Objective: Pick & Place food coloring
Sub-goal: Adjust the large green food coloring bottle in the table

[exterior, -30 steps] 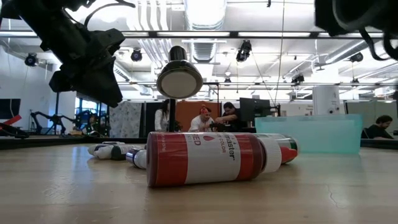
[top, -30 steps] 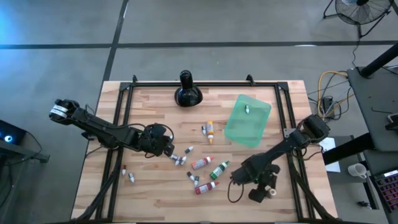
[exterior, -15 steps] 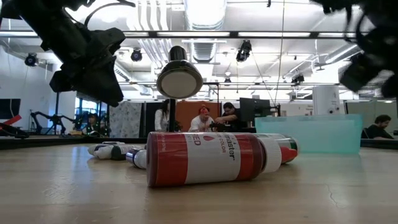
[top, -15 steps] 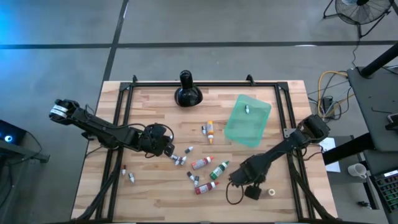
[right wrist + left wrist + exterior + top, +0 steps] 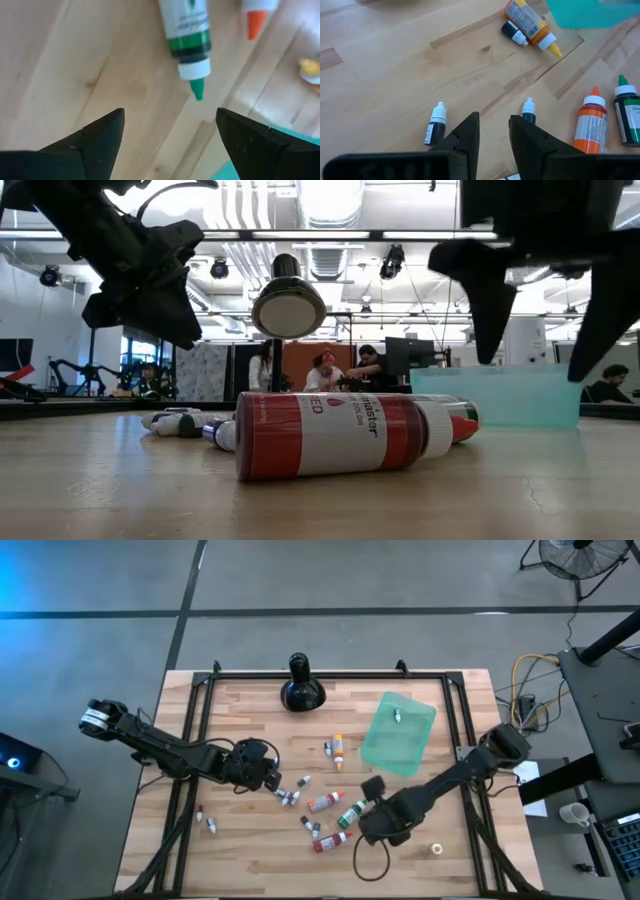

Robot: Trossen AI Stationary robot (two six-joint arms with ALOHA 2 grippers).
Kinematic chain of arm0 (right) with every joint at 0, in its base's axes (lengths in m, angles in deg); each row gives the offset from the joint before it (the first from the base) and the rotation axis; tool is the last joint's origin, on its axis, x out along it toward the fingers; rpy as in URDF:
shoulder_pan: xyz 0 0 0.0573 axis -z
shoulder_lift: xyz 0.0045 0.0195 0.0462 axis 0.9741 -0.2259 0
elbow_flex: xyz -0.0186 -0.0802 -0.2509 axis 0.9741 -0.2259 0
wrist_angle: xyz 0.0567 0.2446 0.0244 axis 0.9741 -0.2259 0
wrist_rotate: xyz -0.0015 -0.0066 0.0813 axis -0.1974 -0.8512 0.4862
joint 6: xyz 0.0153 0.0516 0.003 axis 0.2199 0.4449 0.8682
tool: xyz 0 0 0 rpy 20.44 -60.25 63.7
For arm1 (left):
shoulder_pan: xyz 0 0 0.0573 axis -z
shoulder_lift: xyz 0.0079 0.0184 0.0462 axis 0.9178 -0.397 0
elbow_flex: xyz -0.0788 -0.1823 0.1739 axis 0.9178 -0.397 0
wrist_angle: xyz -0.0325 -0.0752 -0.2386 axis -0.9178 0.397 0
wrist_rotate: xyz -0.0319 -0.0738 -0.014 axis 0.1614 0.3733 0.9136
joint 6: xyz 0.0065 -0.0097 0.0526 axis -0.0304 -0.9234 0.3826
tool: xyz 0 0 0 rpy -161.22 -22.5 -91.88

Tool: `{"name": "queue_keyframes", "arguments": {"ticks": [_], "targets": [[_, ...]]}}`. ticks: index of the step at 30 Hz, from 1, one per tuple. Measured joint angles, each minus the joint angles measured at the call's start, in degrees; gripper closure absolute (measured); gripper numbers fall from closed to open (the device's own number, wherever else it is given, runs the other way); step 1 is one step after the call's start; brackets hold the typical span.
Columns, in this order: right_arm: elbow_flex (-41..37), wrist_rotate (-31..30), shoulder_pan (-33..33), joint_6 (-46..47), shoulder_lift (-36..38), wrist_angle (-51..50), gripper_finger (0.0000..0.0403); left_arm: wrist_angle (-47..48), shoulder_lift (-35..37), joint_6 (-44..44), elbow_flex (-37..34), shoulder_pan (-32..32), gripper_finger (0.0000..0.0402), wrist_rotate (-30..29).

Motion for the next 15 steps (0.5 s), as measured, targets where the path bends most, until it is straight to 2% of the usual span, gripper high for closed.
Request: {"name": "queue_keyframes", "arguments": {"ticks": [9,15], "targets": [[-1.7,1.2,5.4,-14.3,0.0,9.5,0.0105,-0.1,0.0,0.0,0.0,0.1,0.0321,0.6],[-2.2,6.7,8.8,-15.6,-0.5,12.6,0.0108,-0.2,0.0,-0.3,0.0,0.5,0.0321,0.7]]}}
